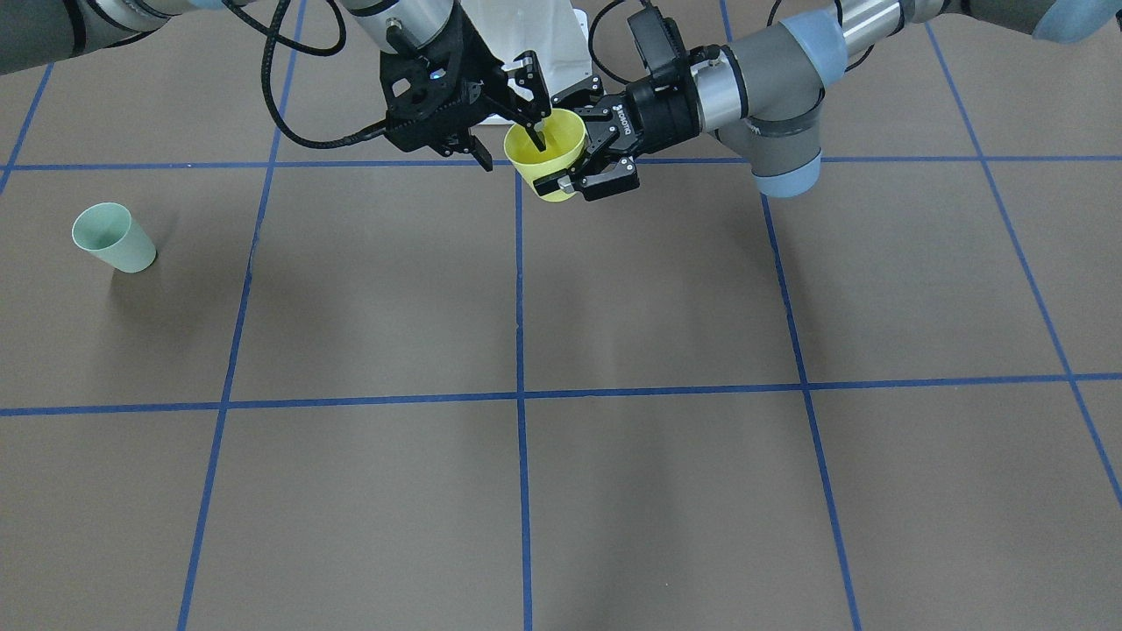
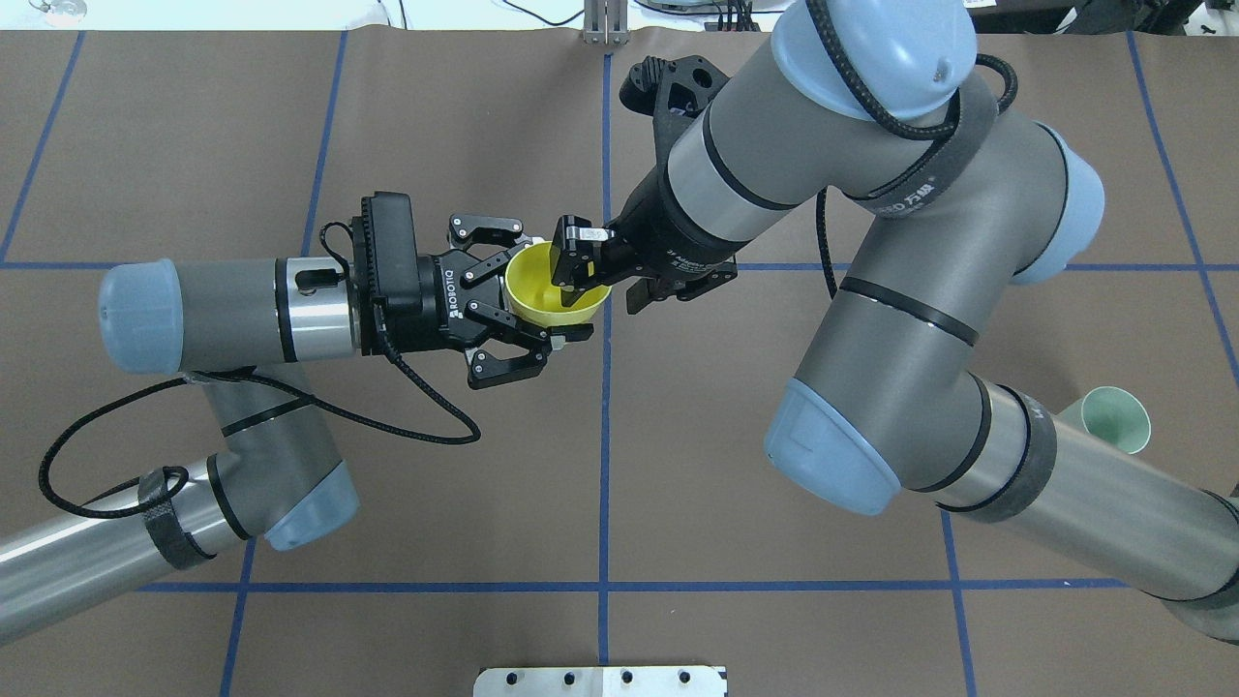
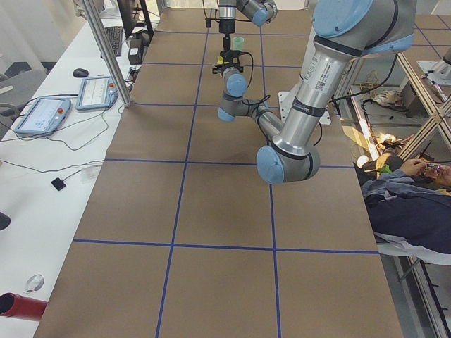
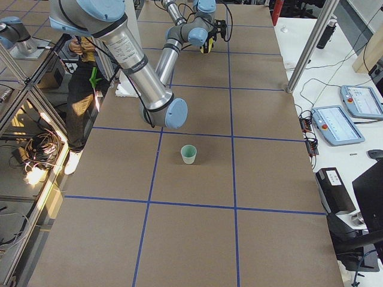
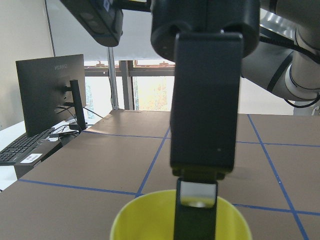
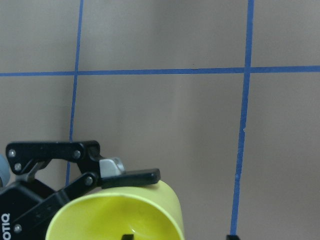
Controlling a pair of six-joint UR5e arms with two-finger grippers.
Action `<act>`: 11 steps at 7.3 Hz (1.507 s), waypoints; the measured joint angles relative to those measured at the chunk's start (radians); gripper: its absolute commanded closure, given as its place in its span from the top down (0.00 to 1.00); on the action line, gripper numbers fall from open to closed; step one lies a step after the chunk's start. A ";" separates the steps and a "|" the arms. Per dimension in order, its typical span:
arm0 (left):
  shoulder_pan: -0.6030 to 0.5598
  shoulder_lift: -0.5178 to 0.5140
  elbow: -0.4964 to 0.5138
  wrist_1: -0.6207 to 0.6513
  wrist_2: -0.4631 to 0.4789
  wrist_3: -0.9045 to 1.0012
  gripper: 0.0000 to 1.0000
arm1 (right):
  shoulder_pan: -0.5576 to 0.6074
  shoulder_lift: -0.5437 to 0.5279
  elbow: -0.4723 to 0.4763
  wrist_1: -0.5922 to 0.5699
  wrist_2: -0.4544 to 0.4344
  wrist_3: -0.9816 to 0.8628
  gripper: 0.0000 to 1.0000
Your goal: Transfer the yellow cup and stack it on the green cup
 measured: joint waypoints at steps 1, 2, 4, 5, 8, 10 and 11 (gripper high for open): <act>0.000 0.001 0.001 -0.001 0.000 0.015 0.09 | -0.001 0.000 0.000 -0.001 0.000 0.000 0.41; 0.000 0.003 0.003 -0.001 0.000 0.028 0.10 | -0.002 0.000 -0.001 -0.001 0.000 -0.001 0.41; 0.000 0.008 0.005 -0.001 0.000 0.046 0.11 | -0.008 -0.002 -0.004 -0.002 -0.003 0.000 0.45; 0.000 0.009 0.009 -0.001 0.000 0.049 0.11 | -0.010 -0.002 -0.006 -0.003 -0.006 -0.001 0.44; 0.000 0.009 0.020 0.000 0.002 0.052 0.13 | -0.014 -0.003 -0.008 -0.004 -0.014 -0.001 0.03; 0.001 0.010 0.025 0.001 0.003 0.052 0.17 | -0.019 -0.004 -0.010 -0.006 -0.025 0.000 0.00; 0.001 0.010 0.026 0.000 0.004 0.052 0.21 | -0.022 -0.003 -0.013 -0.006 -0.033 0.000 0.00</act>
